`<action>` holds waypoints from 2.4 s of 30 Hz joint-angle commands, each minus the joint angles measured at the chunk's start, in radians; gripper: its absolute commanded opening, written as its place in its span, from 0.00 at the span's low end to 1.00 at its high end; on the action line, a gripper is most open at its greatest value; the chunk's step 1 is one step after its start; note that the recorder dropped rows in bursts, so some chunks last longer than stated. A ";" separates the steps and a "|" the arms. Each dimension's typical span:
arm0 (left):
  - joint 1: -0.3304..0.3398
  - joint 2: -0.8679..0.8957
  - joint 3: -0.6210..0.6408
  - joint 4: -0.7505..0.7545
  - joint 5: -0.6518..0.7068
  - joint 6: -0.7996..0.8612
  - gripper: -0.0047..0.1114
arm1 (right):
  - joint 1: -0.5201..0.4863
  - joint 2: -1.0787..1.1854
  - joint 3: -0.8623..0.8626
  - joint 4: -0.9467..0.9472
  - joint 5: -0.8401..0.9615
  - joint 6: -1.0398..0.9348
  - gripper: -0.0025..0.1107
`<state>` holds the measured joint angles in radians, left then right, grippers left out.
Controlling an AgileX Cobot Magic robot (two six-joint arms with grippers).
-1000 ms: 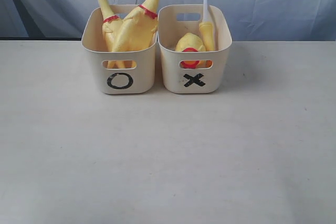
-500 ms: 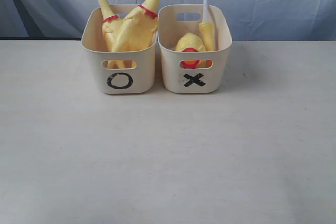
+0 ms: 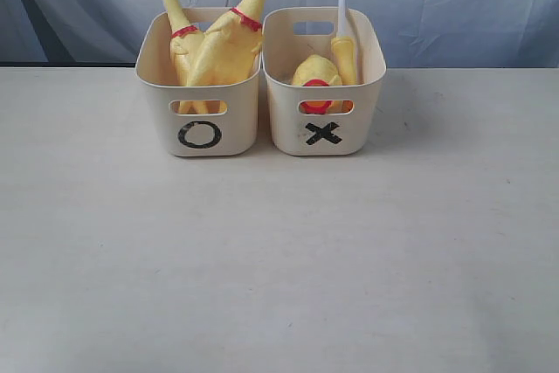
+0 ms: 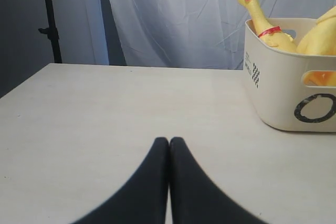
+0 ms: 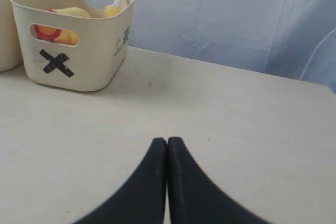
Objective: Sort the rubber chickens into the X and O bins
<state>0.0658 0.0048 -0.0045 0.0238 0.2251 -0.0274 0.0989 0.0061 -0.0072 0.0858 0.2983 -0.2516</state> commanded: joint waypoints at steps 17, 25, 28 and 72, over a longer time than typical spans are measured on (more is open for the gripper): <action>0.001 -0.005 0.005 0.000 0.000 0.143 0.04 | -0.006 -0.006 0.007 -0.003 0.007 0.074 0.02; 0.001 -0.005 0.005 0.000 0.000 0.143 0.04 | -0.006 -0.006 0.007 -0.003 0.007 0.074 0.02; 0.001 -0.005 0.005 0.000 0.000 0.143 0.04 | -0.006 -0.006 0.007 -0.003 0.007 0.074 0.02; 0.001 -0.005 0.005 0.000 -0.001 0.143 0.04 | -0.006 -0.006 0.007 0.061 0.007 0.074 0.02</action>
<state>0.0658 0.0048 -0.0045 0.0238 0.2260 0.1163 0.0989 0.0061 -0.0072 0.1424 0.3109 -0.1769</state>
